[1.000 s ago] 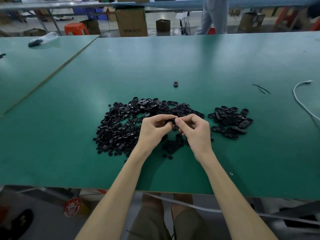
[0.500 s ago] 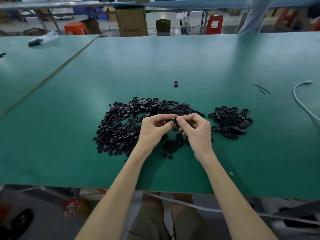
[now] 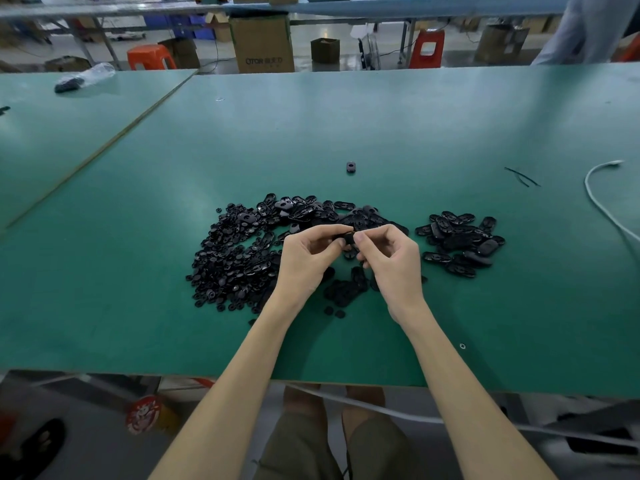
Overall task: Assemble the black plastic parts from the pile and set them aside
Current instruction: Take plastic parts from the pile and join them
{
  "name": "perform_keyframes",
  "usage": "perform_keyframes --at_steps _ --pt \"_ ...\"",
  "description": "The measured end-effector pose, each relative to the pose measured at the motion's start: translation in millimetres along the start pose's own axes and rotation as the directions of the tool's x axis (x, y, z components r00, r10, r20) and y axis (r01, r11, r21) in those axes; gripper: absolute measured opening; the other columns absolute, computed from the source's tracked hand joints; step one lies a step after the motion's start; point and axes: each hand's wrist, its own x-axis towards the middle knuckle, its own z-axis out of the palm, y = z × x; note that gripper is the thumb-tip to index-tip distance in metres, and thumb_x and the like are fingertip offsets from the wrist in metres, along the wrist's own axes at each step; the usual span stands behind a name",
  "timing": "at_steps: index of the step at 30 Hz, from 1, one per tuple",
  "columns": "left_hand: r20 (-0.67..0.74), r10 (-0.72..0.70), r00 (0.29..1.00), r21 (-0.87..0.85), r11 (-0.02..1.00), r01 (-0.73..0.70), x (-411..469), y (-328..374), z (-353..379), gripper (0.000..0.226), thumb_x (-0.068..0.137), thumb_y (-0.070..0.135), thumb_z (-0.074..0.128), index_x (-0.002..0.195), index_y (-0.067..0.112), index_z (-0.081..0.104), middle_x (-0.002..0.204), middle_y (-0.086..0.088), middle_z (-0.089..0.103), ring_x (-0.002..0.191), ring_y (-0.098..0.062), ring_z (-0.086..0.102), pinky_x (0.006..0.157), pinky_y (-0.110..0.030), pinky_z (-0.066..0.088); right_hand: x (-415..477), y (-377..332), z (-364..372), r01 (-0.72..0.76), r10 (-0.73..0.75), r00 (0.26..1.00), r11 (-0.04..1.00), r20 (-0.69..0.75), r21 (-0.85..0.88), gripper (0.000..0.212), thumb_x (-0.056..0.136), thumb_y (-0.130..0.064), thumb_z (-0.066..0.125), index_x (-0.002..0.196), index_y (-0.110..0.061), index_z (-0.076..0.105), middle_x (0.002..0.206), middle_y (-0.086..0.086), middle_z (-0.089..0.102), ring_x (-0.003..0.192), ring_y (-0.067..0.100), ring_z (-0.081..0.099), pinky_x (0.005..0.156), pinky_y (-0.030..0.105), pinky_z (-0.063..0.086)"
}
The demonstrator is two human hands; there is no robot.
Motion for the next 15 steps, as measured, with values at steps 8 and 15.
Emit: perform_keyframes --at_steps 8,15 --pt "0.0 -0.001 1.0 0.005 1.0 0.001 -0.4 2.9 0.4 0.02 0.091 0.002 0.076 0.107 0.012 0.08 0.097 0.001 0.081 0.09 -0.015 0.074 0.084 -0.023 0.058 -0.3 -0.5 -1.4 0.002 -0.001 1.0 1.0 -0.011 0.025 0.008 0.096 -0.018 0.075 0.09 -0.015 0.072 0.074 -0.003 0.075 0.068 0.009 0.067 0.062 0.023 0.054" --pt "0.009 -0.008 1.0 0.029 1.0 0.008 -0.6 2.2 0.8 0.018 0.091 0.0 0.075 0.108 0.005 0.078 0.095 0.0 0.08 0.085 -0.01 0.075 0.08 -0.018 0.056 0.3 -0.1 -2.0 -0.012 0.012 1.0 1.0 -0.011 0.013 0.009 0.096 -0.019 0.075 0.088 -0.016 0.072 0.075 -0.001 0.076 0.068 0.009 0.068 0.063 0.024 0.054"
